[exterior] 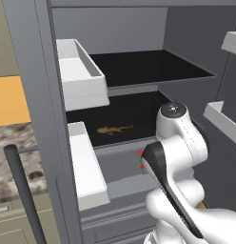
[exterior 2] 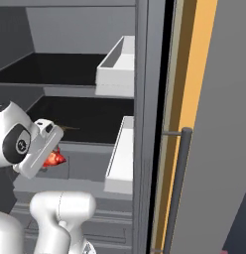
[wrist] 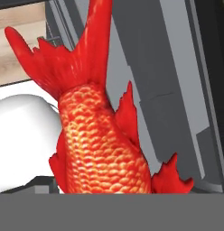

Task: Place the fish on the counter behind the older fish on the same shelf of the fridge to maintain FIFO order. Close the fridge door when finished.

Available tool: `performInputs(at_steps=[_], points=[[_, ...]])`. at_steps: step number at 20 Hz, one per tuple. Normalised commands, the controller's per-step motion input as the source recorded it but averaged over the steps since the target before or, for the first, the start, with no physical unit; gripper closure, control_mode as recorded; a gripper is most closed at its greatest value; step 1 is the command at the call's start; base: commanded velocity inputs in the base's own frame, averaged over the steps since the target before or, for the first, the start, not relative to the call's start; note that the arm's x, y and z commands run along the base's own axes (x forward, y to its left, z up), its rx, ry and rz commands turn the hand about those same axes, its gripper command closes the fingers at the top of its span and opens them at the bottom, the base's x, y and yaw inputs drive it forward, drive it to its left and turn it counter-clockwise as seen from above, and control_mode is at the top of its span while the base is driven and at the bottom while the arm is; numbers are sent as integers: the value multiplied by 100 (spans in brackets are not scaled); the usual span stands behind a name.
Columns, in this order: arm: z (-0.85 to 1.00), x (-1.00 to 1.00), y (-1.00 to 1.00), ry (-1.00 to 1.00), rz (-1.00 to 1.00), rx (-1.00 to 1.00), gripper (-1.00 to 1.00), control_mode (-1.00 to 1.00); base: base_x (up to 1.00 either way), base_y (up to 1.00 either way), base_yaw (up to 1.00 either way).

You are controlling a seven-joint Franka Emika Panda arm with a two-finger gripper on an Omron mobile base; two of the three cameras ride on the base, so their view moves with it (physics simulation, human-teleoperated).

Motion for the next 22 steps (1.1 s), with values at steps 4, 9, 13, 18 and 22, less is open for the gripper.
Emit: performInputs(at_steps=[4,9,13,18,22], points=[[5,51,-12,-3,8,0,100,-100,12,0,3],[17,91,-39,-22,14,0,100,-100,0,0,0],[0,56,-31,-25,13,0,100,-100,0,0,0],[0,73,-29,-1,9,0,100,-100,0,0,0],[3,86,-16,0,6,3,100,-100,0,0,0]])
